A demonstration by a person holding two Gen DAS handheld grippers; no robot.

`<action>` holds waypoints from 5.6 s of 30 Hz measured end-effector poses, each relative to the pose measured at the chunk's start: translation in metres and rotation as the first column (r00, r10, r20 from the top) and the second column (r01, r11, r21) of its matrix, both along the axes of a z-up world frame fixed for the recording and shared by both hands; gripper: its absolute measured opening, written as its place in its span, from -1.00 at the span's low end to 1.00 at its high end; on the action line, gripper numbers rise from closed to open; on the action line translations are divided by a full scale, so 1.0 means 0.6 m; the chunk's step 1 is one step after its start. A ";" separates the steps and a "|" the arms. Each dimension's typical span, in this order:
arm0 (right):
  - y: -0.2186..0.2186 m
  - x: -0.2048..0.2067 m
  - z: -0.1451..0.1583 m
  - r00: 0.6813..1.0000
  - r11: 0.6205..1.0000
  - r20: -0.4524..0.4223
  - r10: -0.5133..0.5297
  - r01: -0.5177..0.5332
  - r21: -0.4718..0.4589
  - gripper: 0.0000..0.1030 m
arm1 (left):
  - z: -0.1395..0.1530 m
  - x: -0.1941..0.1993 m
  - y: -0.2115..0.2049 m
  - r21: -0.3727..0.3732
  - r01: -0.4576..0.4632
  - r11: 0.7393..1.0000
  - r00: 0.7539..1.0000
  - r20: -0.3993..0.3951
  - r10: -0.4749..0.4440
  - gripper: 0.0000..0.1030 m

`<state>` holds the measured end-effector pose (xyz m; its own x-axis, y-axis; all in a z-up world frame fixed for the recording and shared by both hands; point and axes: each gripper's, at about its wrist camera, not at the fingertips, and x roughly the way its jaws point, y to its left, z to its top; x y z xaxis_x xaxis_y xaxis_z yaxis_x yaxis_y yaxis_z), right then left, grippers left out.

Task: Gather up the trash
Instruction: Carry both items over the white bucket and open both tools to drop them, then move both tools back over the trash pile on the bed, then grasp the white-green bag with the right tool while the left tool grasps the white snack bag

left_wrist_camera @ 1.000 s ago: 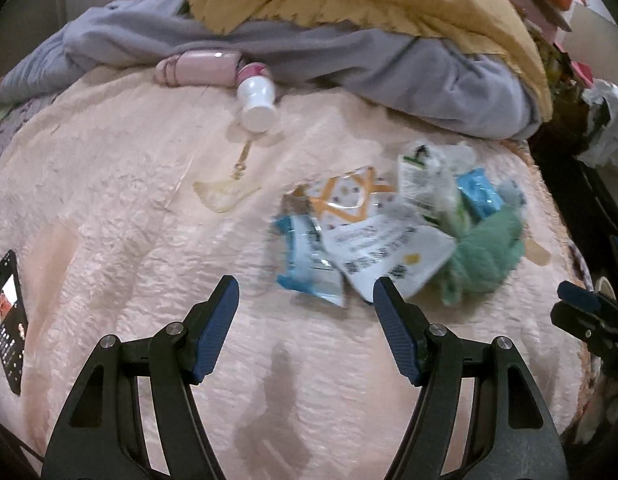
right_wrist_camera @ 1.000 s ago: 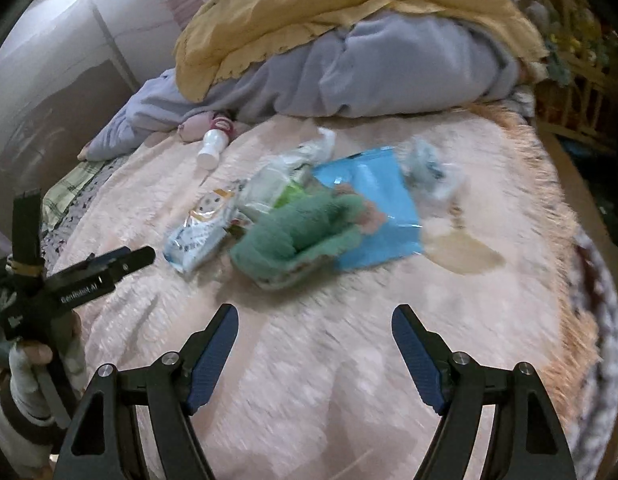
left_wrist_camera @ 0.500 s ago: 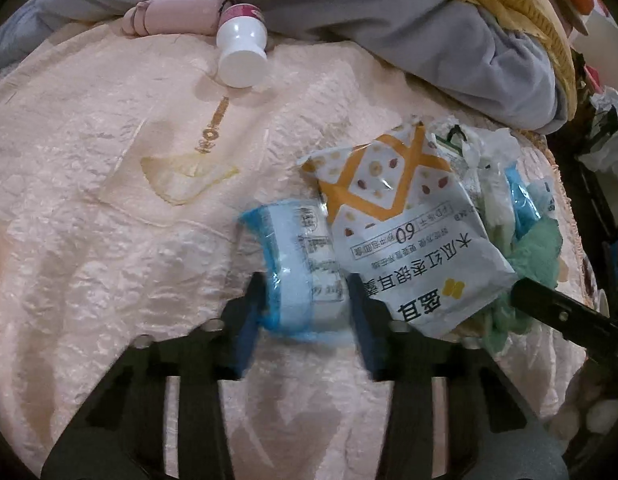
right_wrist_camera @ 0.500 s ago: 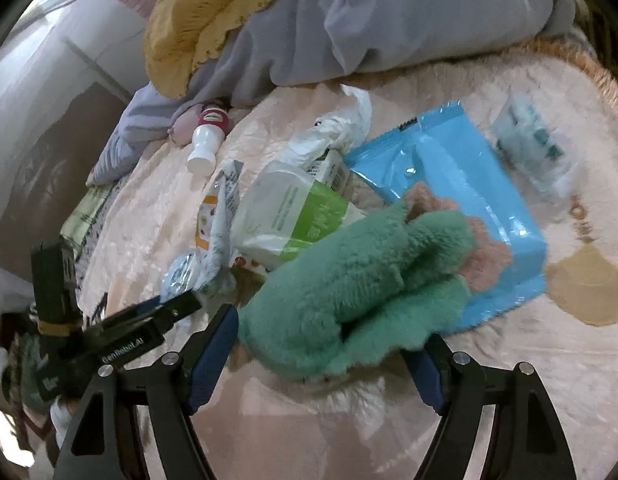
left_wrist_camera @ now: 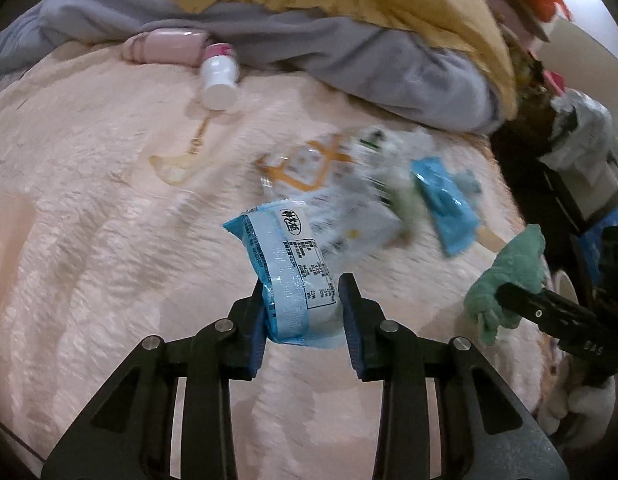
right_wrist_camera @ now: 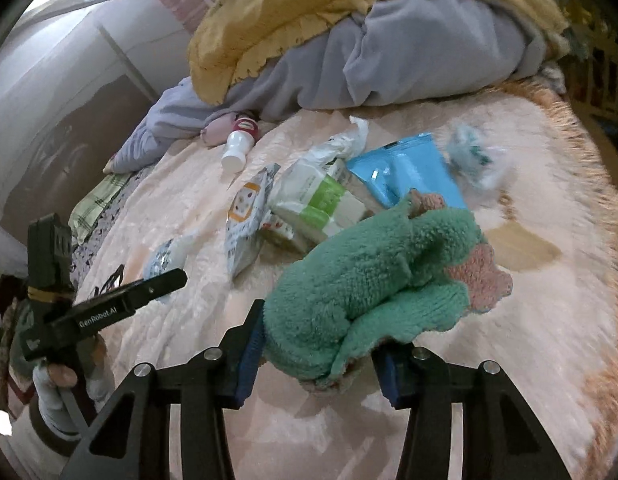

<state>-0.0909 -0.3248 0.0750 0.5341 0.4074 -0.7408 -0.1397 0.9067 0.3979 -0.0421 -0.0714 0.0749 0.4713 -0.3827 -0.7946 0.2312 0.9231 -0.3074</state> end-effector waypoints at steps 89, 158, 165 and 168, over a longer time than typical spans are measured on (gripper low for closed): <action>-0.595 -0.391 0.004 0.724 0.682 0.001 -0.690 0.650 -0.334 0.27 | 0.051 -0.228 -0.797 -0.068 0.659 0.749 0.752 0.047 -0.658 0.07; 0.076 0.159 -0.010 0.963 0.944 0.083 0.257 -0.232 -0.233 0.59 | -0.061 0.119 0.003 -0.053 -0.050 0.997 0.995 -0.088 0.045 0.24; 0.066 0.214 -0.063 0.963 0.955 0.035 0.267 -0.260 -0.146 0.31 | -0.086 0.151 0.001 -0.110 -0.075 0.991 0.991 -0.123 0.061 0.27; 0.060 0.198 -0.057 0.965 0.963 0.053 0.256 -0.250 -0.101 -0.09 | -0.088 0.166 -0.006 -0.142 -0.098 0.985 0.989 -0.122 0.081 0.27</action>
